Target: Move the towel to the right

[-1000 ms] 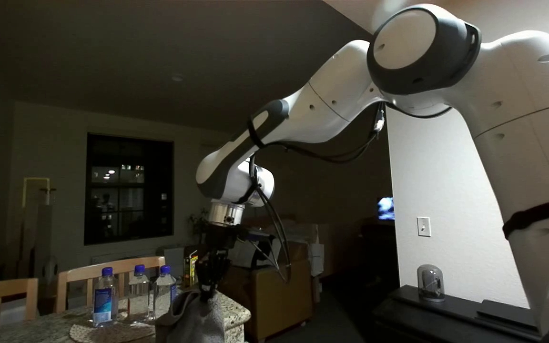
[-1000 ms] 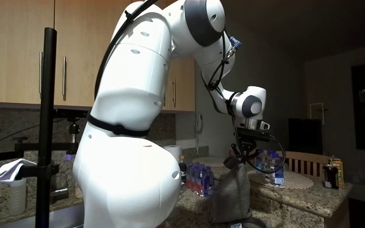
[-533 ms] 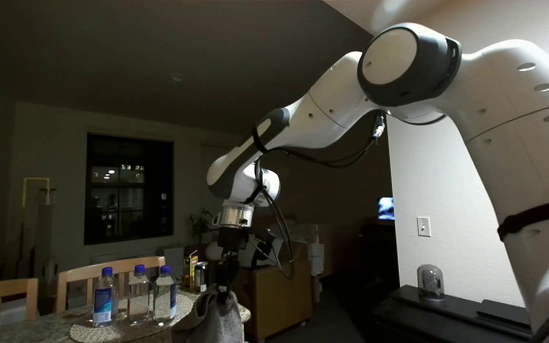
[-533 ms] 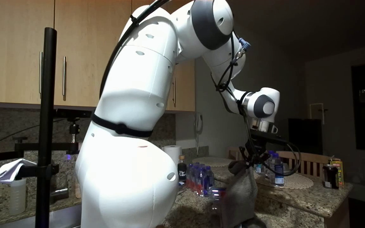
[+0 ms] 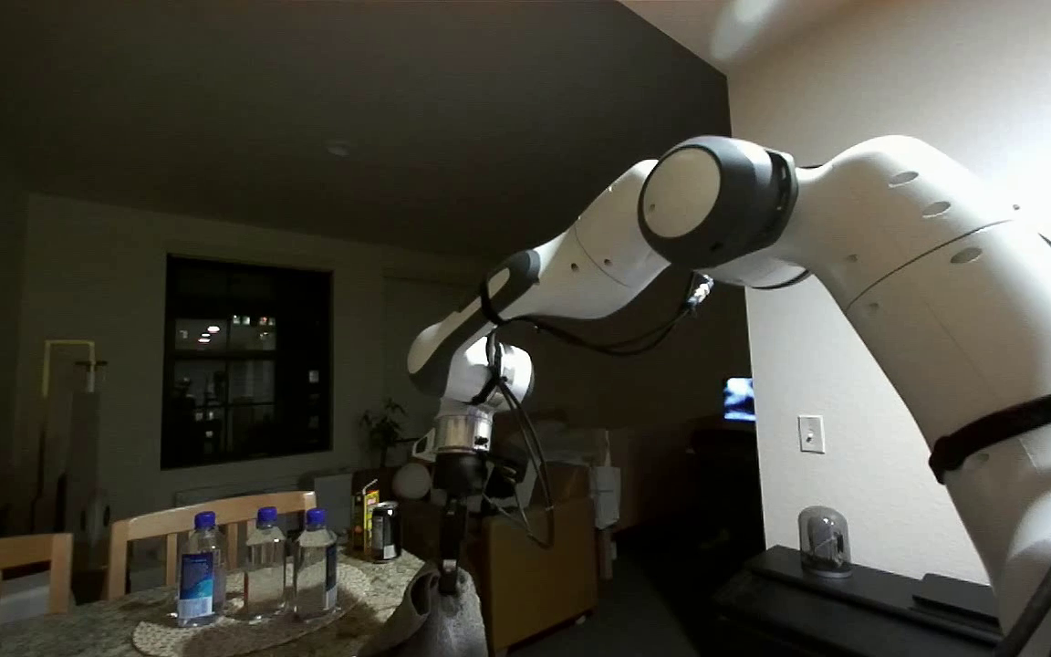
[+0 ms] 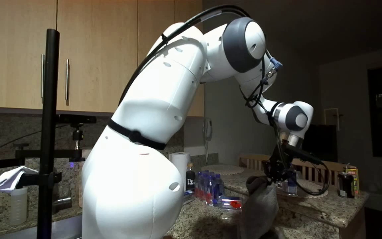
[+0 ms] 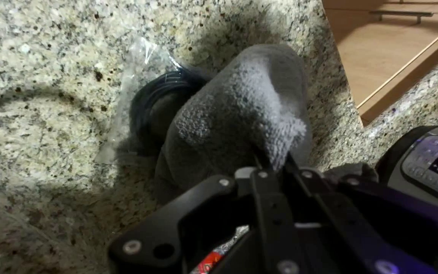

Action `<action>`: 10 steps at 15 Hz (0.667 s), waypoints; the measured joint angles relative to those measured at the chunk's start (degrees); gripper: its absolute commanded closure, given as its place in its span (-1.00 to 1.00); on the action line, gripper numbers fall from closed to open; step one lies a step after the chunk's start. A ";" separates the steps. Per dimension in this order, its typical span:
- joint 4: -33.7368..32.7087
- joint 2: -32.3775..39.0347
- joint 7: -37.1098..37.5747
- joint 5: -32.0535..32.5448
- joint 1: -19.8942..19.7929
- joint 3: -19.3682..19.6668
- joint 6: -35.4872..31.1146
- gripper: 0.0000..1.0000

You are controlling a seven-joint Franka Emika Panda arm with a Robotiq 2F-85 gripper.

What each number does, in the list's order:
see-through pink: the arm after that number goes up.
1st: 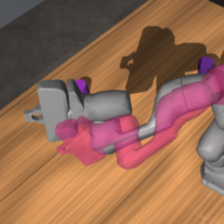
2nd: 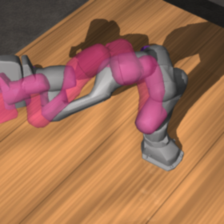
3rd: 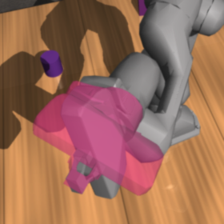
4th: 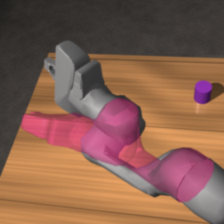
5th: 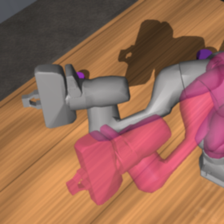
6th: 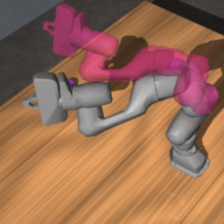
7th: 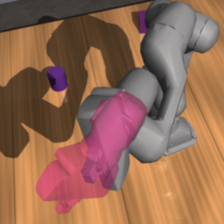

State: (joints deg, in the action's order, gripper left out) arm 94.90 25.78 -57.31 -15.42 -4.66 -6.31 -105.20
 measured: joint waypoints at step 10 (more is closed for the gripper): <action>-21.10 15.52 -0.71 0.00 -2.07 0.53 3.80 0.84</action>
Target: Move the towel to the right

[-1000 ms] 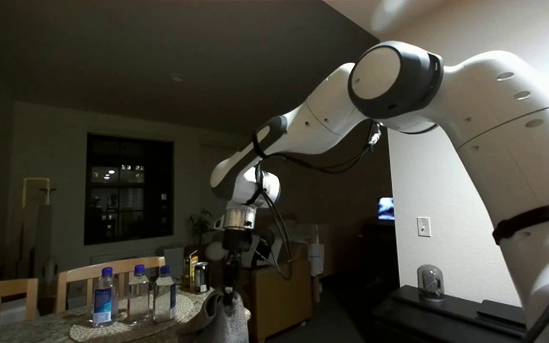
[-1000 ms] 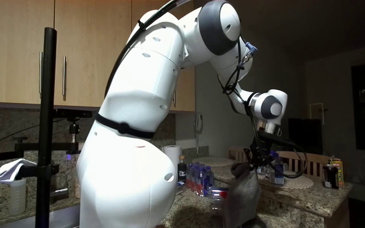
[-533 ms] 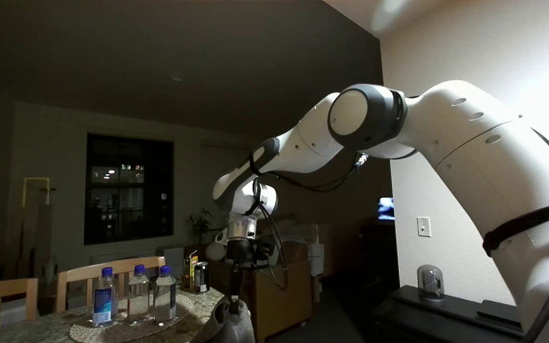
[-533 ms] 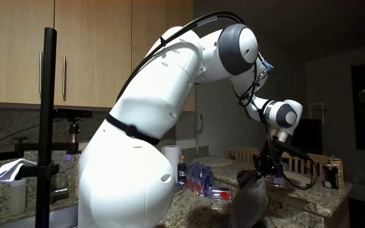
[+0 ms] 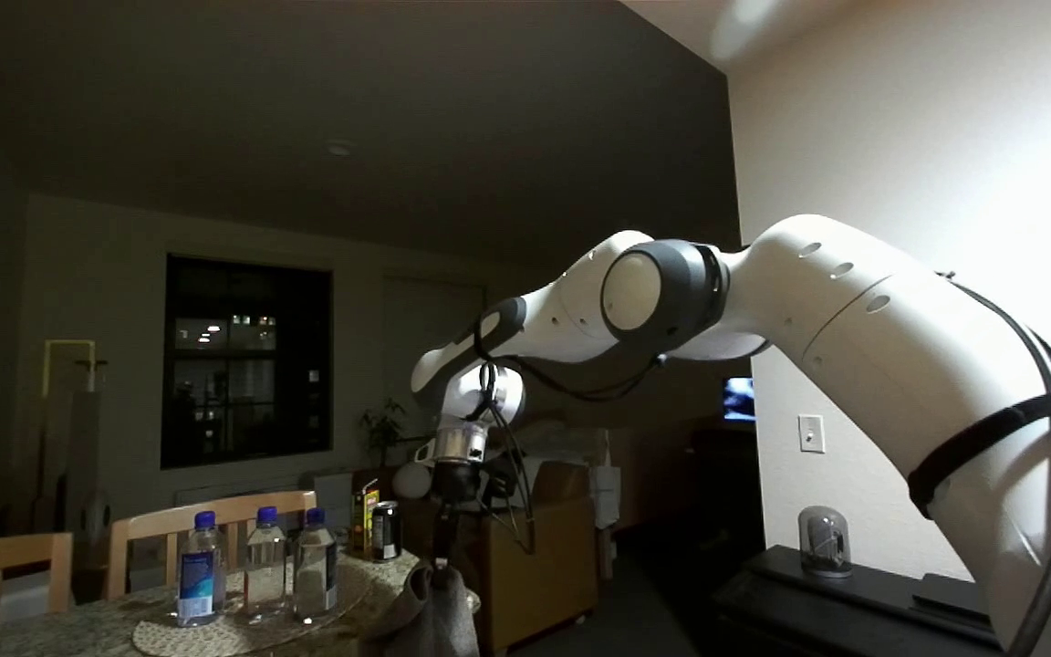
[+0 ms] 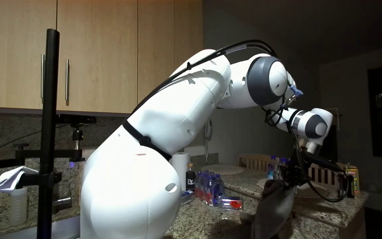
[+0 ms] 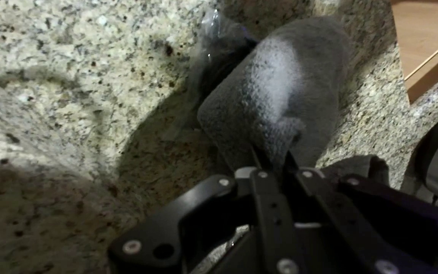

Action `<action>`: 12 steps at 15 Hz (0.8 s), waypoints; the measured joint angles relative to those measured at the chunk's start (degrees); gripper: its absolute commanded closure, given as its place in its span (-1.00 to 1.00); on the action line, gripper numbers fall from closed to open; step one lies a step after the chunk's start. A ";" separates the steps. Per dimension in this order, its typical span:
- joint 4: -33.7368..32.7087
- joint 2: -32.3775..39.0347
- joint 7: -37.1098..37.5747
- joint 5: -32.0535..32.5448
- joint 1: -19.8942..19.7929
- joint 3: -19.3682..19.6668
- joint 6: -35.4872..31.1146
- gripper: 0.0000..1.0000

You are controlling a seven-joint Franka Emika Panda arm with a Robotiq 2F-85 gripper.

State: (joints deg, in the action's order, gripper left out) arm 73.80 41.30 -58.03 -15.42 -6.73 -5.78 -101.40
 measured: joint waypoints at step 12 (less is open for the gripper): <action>-1.84 1.51 -0.05 0.07 -4.60 0.29 14.93 0.84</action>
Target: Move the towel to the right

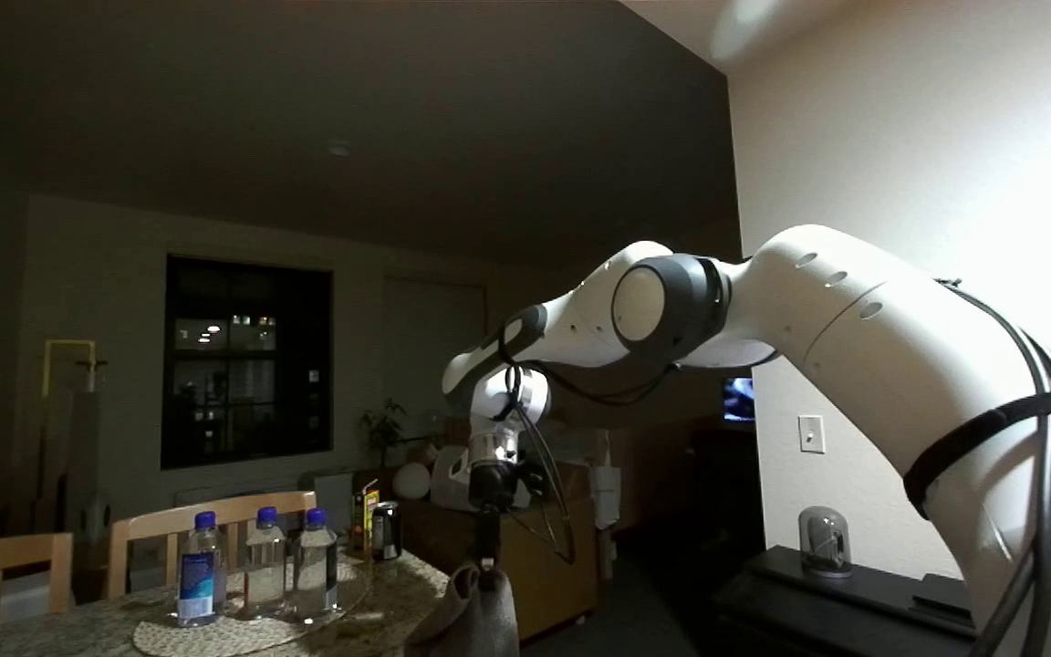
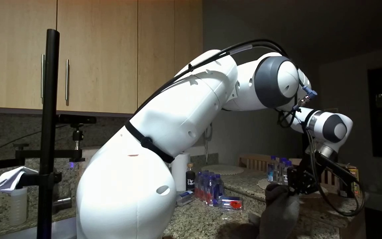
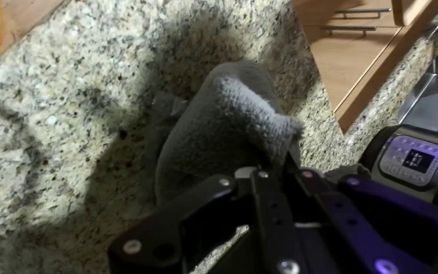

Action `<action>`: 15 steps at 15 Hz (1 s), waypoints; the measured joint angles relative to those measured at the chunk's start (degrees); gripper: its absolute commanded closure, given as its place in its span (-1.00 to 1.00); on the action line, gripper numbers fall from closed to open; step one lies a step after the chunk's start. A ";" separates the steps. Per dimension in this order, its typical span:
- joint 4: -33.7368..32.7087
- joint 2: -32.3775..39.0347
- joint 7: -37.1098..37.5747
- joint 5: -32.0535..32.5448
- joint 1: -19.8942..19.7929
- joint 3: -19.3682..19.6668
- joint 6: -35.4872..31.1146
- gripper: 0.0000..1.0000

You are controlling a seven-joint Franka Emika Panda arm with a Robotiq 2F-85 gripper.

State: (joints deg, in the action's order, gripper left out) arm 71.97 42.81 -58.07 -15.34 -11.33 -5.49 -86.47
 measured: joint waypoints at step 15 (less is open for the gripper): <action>-4.48 -0.13 -0.92 8.57 -2.38 5.11 5.43 -0.80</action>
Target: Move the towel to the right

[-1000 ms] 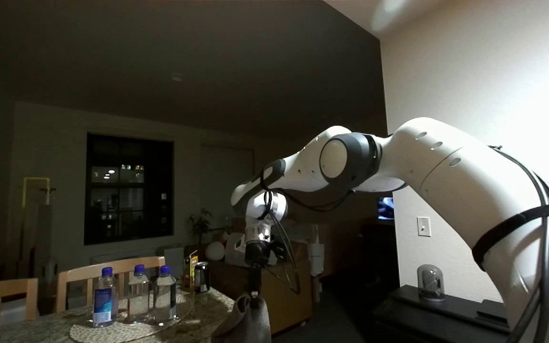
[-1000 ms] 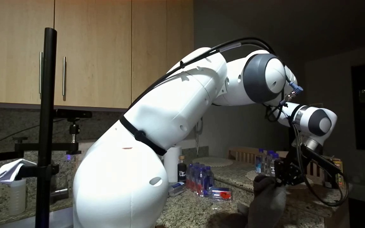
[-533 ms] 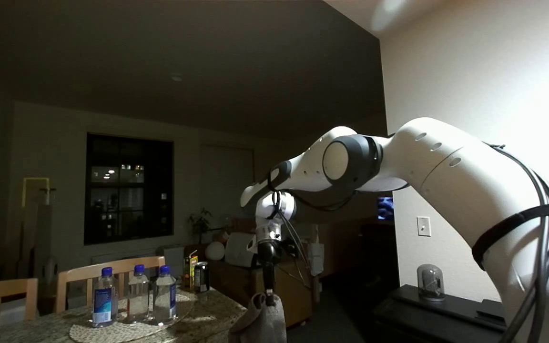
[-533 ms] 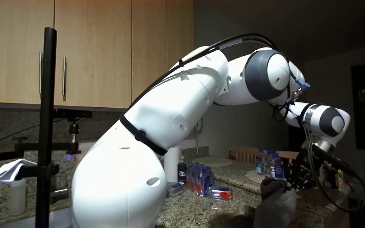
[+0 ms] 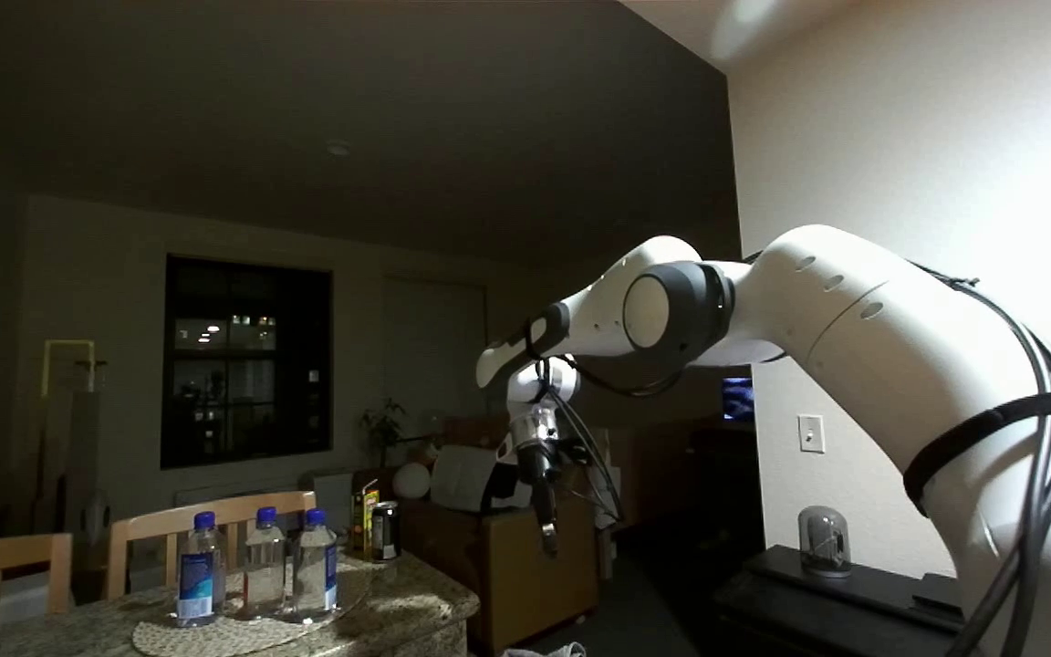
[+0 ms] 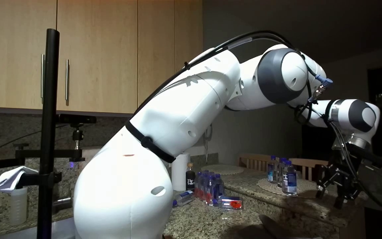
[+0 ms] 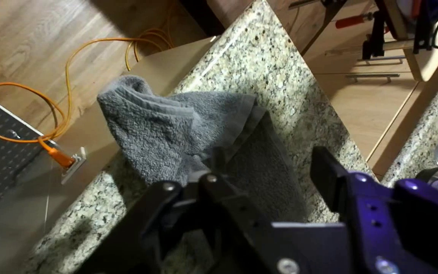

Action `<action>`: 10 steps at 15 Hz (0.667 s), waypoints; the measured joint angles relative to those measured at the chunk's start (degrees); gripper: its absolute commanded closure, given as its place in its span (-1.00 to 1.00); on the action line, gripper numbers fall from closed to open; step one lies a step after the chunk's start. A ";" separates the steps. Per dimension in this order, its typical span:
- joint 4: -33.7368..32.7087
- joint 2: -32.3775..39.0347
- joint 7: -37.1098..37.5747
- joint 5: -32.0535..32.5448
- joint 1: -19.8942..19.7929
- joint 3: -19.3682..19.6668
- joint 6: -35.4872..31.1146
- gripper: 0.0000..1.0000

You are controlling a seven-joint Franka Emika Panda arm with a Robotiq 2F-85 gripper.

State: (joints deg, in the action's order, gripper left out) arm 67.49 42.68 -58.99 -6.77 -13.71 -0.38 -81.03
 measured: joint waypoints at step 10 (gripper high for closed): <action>-0.36 -0.08 -0.53 2.00 0.18 -1.01 0.03 -1.00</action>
State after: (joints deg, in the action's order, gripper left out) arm 67.13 42.60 -59.52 -4.77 -13.53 -1.38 -81.00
